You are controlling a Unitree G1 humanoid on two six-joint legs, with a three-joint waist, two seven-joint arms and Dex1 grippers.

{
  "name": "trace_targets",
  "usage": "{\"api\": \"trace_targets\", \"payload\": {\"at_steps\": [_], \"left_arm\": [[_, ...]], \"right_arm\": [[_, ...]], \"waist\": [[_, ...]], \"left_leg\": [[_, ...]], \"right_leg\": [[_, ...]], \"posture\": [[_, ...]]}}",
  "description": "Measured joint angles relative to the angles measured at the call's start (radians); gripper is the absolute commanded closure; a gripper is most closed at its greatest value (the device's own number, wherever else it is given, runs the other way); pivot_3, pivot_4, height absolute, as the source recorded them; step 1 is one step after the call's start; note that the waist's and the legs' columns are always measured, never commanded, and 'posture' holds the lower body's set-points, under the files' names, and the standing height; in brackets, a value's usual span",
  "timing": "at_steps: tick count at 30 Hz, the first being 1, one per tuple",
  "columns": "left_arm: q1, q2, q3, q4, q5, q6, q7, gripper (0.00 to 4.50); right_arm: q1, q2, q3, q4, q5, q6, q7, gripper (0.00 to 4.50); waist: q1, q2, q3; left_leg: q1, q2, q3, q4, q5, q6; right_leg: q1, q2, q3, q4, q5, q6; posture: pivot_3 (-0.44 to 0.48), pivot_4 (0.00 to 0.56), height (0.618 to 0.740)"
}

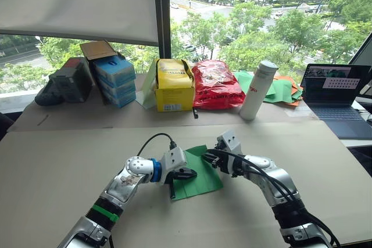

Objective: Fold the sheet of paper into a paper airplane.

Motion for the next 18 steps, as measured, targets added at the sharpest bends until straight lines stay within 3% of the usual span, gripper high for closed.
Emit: {"api": "trace_targets", "payload": {"at_steps": [8, 13, 18], "left_arm": [[0.010, 0.010, 0.006, -0.021, 0.000, 0.015, 0.000, 4.50], [0.023, 0.042, 0.025, -0.054, -0.011, 0.050, -0.009, 4.50], [0.042, 0.107, 0.080, -0.090, -0.042, 0.116, -0.018, 4.50]], "right_arm": [[0.008, 0.009, -0.017, -0.005, 0.029, -0.014, 0.009, 4.48], [0.109, -0.013, 0.002, -0.120, 0.018, -0.138, 0.036, 4.48], [0.221, -0.061, 0.087, -0.212, -0.107, -0.333, 0.018, 4.48]], "waist": [[-0.004, 0.000, 0.000], [-0.006, 0.000, 0.000], [-0.013, 0.000, 0.000]], "left_leg": [[0.000, 0.000, 0.000, 0.000, 0.000, 0.000], [0.000, 0.000, 0.000, 0.000, 0.000, 0.000], [0.000, 0.000, 0.000, -0.001, 0.000, -0.001]], "right_leg": [[0.000, 0.000, 0.001, 0.000, 0.000, 0.000], [-0.001, 0.001, 0.003, 0.000, 0.000, 0.000], [-0.002, 0.001, 0.004, 0.000, 0.000, 0.000]], "posture": [[0.000, 0.150, 0.740], [0.000, 0.150, 0.740], [0.000, 0.150, 0.740]]}}
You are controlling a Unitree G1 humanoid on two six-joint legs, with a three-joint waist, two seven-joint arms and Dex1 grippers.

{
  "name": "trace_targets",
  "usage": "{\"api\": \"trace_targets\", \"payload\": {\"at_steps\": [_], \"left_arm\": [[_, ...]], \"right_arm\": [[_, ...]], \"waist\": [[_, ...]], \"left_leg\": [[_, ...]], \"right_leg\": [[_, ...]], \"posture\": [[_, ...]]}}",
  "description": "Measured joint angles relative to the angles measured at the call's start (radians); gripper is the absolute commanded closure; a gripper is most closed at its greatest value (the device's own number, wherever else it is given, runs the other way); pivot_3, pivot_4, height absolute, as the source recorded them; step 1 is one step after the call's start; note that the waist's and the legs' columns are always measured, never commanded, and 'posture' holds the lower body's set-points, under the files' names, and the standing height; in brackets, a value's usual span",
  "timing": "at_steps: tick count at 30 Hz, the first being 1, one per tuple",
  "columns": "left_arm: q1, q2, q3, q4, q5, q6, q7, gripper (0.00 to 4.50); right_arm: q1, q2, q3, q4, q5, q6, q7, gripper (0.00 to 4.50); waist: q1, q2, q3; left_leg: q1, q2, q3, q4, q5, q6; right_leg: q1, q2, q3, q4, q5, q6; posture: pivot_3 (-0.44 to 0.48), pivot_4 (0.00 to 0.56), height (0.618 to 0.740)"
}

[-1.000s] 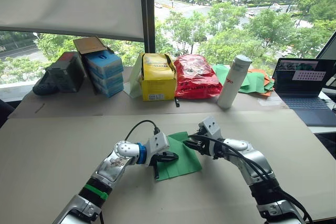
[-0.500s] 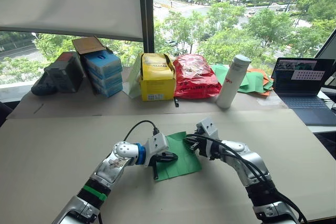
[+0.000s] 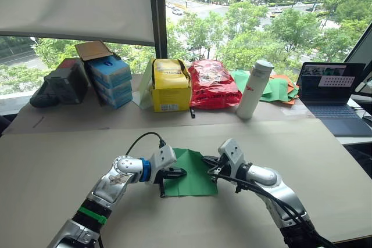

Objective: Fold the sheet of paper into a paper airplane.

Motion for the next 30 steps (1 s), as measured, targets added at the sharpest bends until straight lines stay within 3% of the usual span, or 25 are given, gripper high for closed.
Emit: {"api": "trace_targets", "payload": {"at_steps": [5, 10, 30], "left_arm": [[0.028, 0.024, 0.031, -0.028, -0.010, 0.030, -0.006, 4.50], [0.034, 0.025, 0.041, -0.028, -0.015, 0.036, -0.007, 4.50], [-0.071, 0.016, 0.063, -0.052, -0.055, 0.123, -0.013, 4.50]], "right_arm": [[0.031, -0.059, 0.091, 0.000, -0.211, -0.210, -0.069, 4.48], [0.033, -0.091, 0.153, 0.036, -0.337, -0.279, -0.084, 4.48], [-0.043, -0.090, 0.160, 0.013, -0.328, -0.162, 0.076, 4.48]], "waist": [[-0.004, 0.000, 0.000], [-0.003, 0.000, 0.000], [-0.003, -0.001, 0.000]], "left_leg": [[0.000, 0.000, 0.001, 0.000, 0.002, -0.003], [0.001, 0.000, 0.001, 0.000, 0.003, -0.006], [0.000, -0.001, 0.001, 0.001, 0.003, -0.005]], "right_leg": [[0.000, 0.000, -0.002, 0.000, 0.000, 0.000], [0.000, 0.001, -0.002, 0.000, 0.000, 0.000], [0.000, 0.001, -0.002, 0.000, 0.000, 0.000]], "posture": [[0.000, 0.150, 0.740], [0.000, 0.150, 0.740], [0.000, 0.150, 0.740]]}}
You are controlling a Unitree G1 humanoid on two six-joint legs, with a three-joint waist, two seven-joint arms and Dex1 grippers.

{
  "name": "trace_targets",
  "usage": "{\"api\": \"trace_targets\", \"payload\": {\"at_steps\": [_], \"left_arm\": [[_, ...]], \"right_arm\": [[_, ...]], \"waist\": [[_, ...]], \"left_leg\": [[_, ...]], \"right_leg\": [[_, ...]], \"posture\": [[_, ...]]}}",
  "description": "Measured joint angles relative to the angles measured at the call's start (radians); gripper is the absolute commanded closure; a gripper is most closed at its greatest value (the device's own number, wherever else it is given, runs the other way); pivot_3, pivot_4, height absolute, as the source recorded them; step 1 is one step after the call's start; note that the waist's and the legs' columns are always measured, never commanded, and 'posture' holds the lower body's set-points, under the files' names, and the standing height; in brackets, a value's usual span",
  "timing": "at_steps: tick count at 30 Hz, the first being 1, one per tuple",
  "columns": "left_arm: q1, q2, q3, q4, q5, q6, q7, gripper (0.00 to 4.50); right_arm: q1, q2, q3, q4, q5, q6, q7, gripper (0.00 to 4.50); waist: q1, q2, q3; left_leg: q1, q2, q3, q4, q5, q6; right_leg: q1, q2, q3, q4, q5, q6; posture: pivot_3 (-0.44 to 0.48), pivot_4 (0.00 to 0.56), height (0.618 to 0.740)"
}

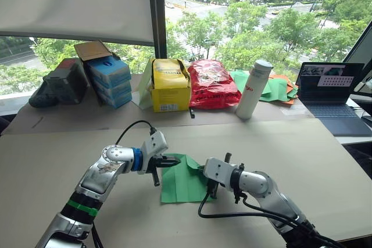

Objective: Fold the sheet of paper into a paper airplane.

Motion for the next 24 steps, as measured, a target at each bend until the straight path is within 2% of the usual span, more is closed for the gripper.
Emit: {"api": "trace_targets", "payload": {"at_steps": [13, 24], "left_arm": [[-0.124, -0.111, -0.109, 0.211, 0.126, -0.143, 0.028, 4.50], [-0.136, -0.113, -0.157, 0.289, 0.223, -0.282, 0.028, 4.50]], "right_arm": [[0.007, -0.008, 0.024, -0.070, -0.005, 0.073, 0.042, 4.48], [0.009, -0.020, 0.035, -0.089, -0.012, 0.085, 0.044, 4.48]], "waist": [[0.012, 0.000, 0.000], [0.015, 0.000, 0.000]], "left_leg": [[0.000, -0.001, 0.001, 0.001, 0.000, 0.001], [0.000, 0.000, 0.001, 0.001, -0.002, 0.003]], "right_leg": [[0.000, 0.001, -0.001, 0.000, 0.000, 0.000], [0.001, 0.001, -0.001, 0.000, 0.000, 0.000]], "posture": [[0.000, 0.150, 0.740], [0.000, 0.150, 0.740]]}}
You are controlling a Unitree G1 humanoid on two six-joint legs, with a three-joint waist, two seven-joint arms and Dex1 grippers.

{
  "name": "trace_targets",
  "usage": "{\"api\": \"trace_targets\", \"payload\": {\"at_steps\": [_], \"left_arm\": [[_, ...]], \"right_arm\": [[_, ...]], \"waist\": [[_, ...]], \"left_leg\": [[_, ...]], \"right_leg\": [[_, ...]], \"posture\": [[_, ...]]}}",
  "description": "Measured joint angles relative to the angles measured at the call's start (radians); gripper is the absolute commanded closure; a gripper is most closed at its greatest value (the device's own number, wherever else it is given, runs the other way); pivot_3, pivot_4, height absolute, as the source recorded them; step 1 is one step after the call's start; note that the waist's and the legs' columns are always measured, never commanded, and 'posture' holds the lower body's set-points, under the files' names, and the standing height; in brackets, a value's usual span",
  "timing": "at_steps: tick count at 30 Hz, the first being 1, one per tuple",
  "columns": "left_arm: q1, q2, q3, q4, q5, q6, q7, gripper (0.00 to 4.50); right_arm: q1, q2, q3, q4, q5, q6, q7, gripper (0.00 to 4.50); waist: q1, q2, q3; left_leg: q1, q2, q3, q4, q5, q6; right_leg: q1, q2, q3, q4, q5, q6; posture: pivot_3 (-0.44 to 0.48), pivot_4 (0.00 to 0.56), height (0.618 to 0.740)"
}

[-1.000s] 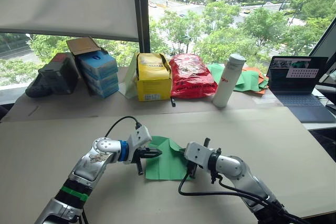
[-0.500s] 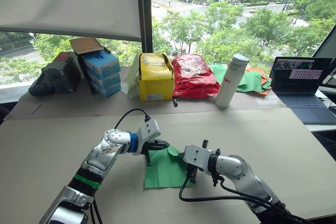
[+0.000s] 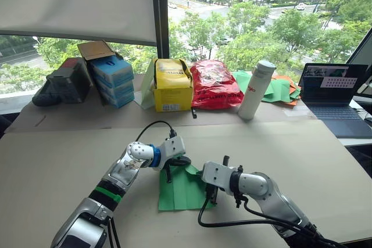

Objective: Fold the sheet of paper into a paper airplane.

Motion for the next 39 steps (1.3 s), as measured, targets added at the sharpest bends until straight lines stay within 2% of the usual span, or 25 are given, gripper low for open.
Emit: {"api": "trace_targets", "payload": {"at_steps": [3, 9, 18, 21, 24, 29, 39], "left_arm": [[0.000, -0.001, -0.006, 0.004, 0.008, -0.021, 0.001, 4.50], [0.000, -0.004, -0.011, 0.011, 0.023, -0.037, 0.001, 4.50], [0.010, -0.001, -0.009, 0.005, 0.029, -0.050, 0.001, 4.50], [0.013, -0.001, -0.009, 0.001, 0.030, -0.050, 0.002, 4.50], [0.015, -0.001, -0.008, -0.002, 0.030, -0.049, 0.002, 4.50], [0.018, 0.000, -0.007, -0.004, 0.030, -0.049, 0.005, 4.50], [0.027, 0.003, -0.006, -0.022, 0.041, -0.045, 0.012, 4.50]], "right_arm": [[0.002, -0.004, 0.005, -0.012, 0.000, 0.011, 0.002, 4.48], [0.004, -0.006, 0.011, -0.042, 0.013, 0.027, 0.026, 2.61], [-0.065, 0.093, -0.147, -0.126, 0.262, 0.308, 0.047, 2.61], [-0.101, 0.114, -0.147, -0.100, 0.263, 0.366, -0.005, 3.35], [-0.102, 0.114, -0.086, -0.030, 0.227, 0.374, -0.046, 4.44], [-0.105, 0.122, -0.039, 0.019, 0.201, 0.374, -0.077, 4.48], [-0.149, 0.147, -0.030, 0.086, 0.186, 0.379, -0.122, 4.48]], "waist": [[0.002, 0.000, 0.000], [0.003, 0.000, 0.000], [0.004, 0.000, 0.000], [0.003, 0.000, 0.000], [0.002, 0.000, 0.000], [0.002, 0.000, 0.000], [-0.001, 0.000, 0.000]], "left_leg": [[0.000, 0.000, 0.000, 0.000, -0.001, 0.001], [0.001, 0.000, 0.000, 0.000, -0.001, 0.001], [0.001, 0.000, 0.000, 0.001, -0.001, 0.002], [0.001, 0.000, 0.000, 0.001, -0.001, 0.002], [0.001, 0.000, 0.000, 0.001, -0.001, 0.001], [0.001, 0.000, 0.000, 0.001, -0.001, 0.001], [0.001, 0.000, 0.000, 0.001, -0.001, 0.001]], "right_leg": [[0.000, 0.000, 0.000, 0.000, 0.000, 0.000], [0.001, 0.000, 0.000, 0.000, 0.000, 0.000], [0.001, 0.000, 0.000, 0.001, 0.000, 0.000], [0.001, 0.000, -0.001, 0.001, 0.000, 0.000], [0.000, -0.001, 0.000, 0.001, 0.000, 0.000], [0.001, 0.000, 0.000, 0.001, 0.000, 0.000], [0.001, 0.000, 0.000, 0.001, 0.000, 0.000]], "posture": [[0.000, 0.150, 0.740], [0.000, 0.150, 0.740], [0.000, 0.150, 0.740], [0.000, 0.150, 0.740], [0.000, 0.150, 0.740], [0.000, 0.150, 0.740], [0.000, 0.150, 0.740]]}}
